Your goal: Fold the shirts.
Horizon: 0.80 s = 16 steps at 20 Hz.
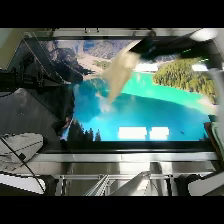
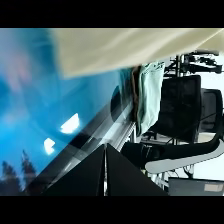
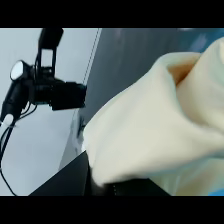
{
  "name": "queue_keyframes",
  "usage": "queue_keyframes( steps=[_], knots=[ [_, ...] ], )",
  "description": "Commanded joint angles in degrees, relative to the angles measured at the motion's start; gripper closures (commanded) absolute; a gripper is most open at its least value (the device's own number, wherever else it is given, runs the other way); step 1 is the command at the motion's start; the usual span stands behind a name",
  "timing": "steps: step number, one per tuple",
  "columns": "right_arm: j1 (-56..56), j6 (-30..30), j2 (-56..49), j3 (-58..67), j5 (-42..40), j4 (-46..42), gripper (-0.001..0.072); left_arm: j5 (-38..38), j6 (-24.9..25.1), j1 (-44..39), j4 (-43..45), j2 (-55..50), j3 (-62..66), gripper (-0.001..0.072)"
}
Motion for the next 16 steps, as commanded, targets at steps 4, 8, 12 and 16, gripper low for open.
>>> queue_keyframes(
  steps=[4, 8, 12, 16],
  knots=[
    [-32.68, 19.17, 16.76, 0.02, 6.71, -20.59, 0.0686, -1.73, 0.0, 0.0, 0.02, 0.04, -0.02, 0.0701],
    [-49.88, 19.1, 15.87, 0.02, 13.97, -29.24, 0.0686, -3.87, -0.63, -0.02, 0.0, 0.04, -0.02, 0.0701],
    [-62.05, 17.88, 15.04, 0.02, 23.61, -32.79, 0.0687, -3.76, -1.49, 0.0, 0.0, 0.04, -0.02, 0.0702],
    [-68.28, 21.35, 16.94, -0.26, 28.59, -45.27, 0.0687, -3.54, -1.49, -0.11, 0.0, 0.02, -0.02, 0.0701]
  ],
)
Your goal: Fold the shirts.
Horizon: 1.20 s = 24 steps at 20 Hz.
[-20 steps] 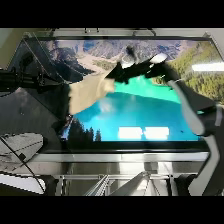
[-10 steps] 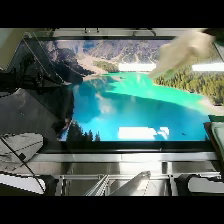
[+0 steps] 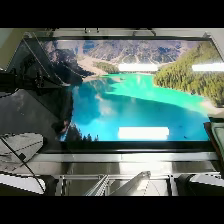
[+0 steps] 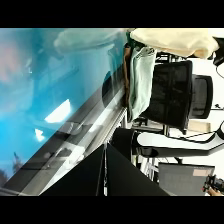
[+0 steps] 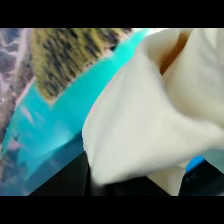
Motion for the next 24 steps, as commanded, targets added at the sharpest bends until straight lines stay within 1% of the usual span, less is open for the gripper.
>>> queue_keyframes(
  steps=[1, 4, 9, 11, 16, 20, 22, 24],
  knots=[
    [-6.38, 2.36, 2.58, -0.09, 4.66, -13.05, 0.0687, -0.2, -0.15, -0.11, 0.02, 0.02, -0.02, 0.0701],
    [-9.05, 1.84, 5.42, -1.18, 4.74, -15.45, 0.0687, 0.15, -0.15, -0.13, 0.02, 0.0, -0.02, 0.0701],
    [-12.61, 0.57, 11.21, -10.14, 4.66, -15.65, 0.0687, 1.68, -0.09, -0.92, 0.09, 0.0, -0.02, 0.0701],
    [-13.0, 0.57, 13.27, -14.78, 4.68, -17.94, 0.0687, 1.75, 0.35, -1.68, 0.09, 0.0, -0.02, 0.0701],
    [-13.0, 1.18, 15.17, -28.44, 4.66, -33.64, 0.0687, 2.95, 2.95, -4.44, 0.09, 0.0, -0.02, 0.0701],
    [-13.0, 2.97, 14.43, -34.97, 4.02, -49.31, 0.0687, 2.84, 3.19, -6.1, 0.11, 0.0, -0.02, 0.0701],
    [-13.05, 2.95, 14.34, -37.55, -0.17, -57.13, 0.0687, 2.93, 4.61, -6.51, 0.11, 0.0, -0.02, 0.0701],
    [-13.05, 2.95, 14.32, -39.89, -7.08, -58.88, 0.0686, 3.06, 4.63, -6.67, 0.15, 0.0, -0.02, 0.0701]
  ],
)
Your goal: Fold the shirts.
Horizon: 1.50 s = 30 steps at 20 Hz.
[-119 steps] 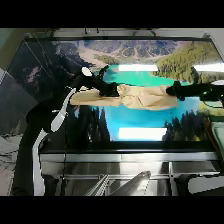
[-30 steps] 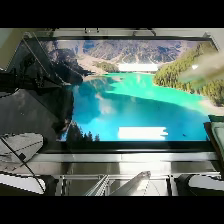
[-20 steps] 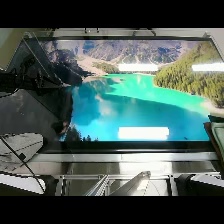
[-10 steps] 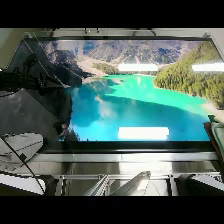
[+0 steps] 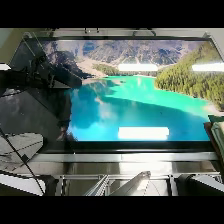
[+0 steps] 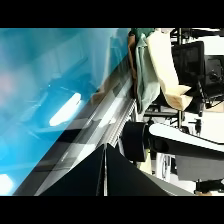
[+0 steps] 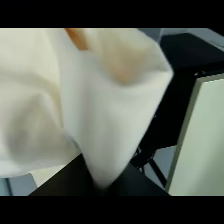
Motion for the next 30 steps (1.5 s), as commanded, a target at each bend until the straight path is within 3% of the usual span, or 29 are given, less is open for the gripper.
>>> queue_keyframes(
  steps=[1, 2, 4, 5, 8, 11, 12, 14, 15, 19, 22, 30],
  knots=[
    [-0.04, 0.46, -0.11, -4.74, -11.06, -7.8, 0.0676, 0.2, 0.81, -0.5, 0.07, 0.0, -0.02, 0.0701],
    [-0.02, 0.46, -0.24, -5.6, -14.05, -7.23, 0.0608, 0.46, 0.81, -0.5, 0.09, 0.0, -0.02, 0.0701],
    [0.11, 0.48, -1.29, -6.71, -16.65, -5.46, 0.0104, 1.25, 0.76, -0.5, 0.04, 0.0, -0.02, 0.0701],
    [0.11, 0.48, -2.05, -6.88, -16.33, -5.2, 0.0026, 1.53, 0.74, -0.5, -0.02, 0.0, -0.02, 0.0701],
    [0.13, 0.52, -3.3, -6.93, -13.35, -5.14, 0.0026, 1.57, 0.72, -0.5, -0.07, 0.0, -0.02, 0.0701],
    [1.9, 1.55, -3.23, -6.91, -12.81, -1.01, 0.0028, 1.46, 0.39, -0.5, -0.28, 0.0, 0.0, 0.0701],
    [3.3, 1.53, -3.23, -6.84, -12.94, 2.6, 0.0062, 1.42, -0.13, -0.5, -0.61, 0.0, 0.2, 0.0701],
    [7.67, 1.46, -3.21, -6.16, -14.84, 13.16, 0.0584, 0.92, -1.18, -0.5, -2.97, 0.0, 1.77, 0.0703],
    [10.62, 0.57, -3.13, -5.46, -16.22, 19.74, 0.0685, 0.59, -1.88, -0.5, -3.74, 0.02, 3.39, 0.0704],
    [23.78, -5.53, -1.03, -1.75, -21.09, 41.9, 0.0687, -0.9, -3.52, -0.52, -4.28, 0.52, 13.49, 0.0713],
    [37.68, -8.55, 3.72, -3.52, -24.74, 45.83, 0.0687, 1.09, -2.25, -1.25, -4.13, 5.68, 11.08, 0.0712],
    [79.82, -9.2, 24.37, -36.35, -38.64, 50.18, 0.0687, 4.37, 7.04, -5.97, -3.61, 32.04, -34.97, 0.0711]
  ],
)
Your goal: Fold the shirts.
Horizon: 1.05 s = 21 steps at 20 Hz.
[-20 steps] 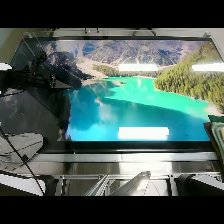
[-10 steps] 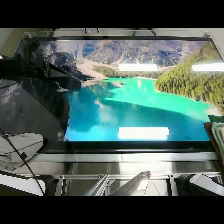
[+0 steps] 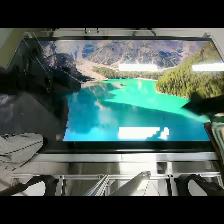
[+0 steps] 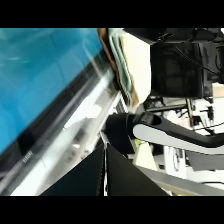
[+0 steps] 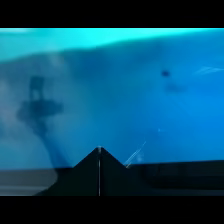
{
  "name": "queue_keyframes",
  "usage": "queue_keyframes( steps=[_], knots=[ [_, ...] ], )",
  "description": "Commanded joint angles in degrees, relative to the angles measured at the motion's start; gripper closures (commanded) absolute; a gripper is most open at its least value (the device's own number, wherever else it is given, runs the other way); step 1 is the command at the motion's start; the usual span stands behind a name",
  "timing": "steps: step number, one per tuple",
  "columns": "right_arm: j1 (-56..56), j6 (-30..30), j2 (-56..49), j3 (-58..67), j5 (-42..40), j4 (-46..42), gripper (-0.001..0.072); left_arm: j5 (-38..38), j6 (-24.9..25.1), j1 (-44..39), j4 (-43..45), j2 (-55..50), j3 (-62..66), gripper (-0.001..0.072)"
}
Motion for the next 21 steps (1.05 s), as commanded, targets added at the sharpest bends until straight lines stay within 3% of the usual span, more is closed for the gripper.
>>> queue_keyframes(
  steps=[1, 6, 21],
  knots=[
    [18.01, 0.11, 9.51, -15.98, -10.8, 3.91, 0.0687, 2.27, 3.98, -1.4, 1.92, 10.23, -19.67, 0.071],
    [23.26, 1.92, 10.32, -20.02, -14.1, 5.44, 0.0686, 5.92, 4.61, -1.4, 4.48, 16.68, -32.68, 0.0692],
    [23.26, 2.34, 10.32, -20.0, -16.44, 5.42, 0.0687, 7.63, 4.37, -1.4, 4.48, 22.84, -33.22, 0.0693]
  ],
)
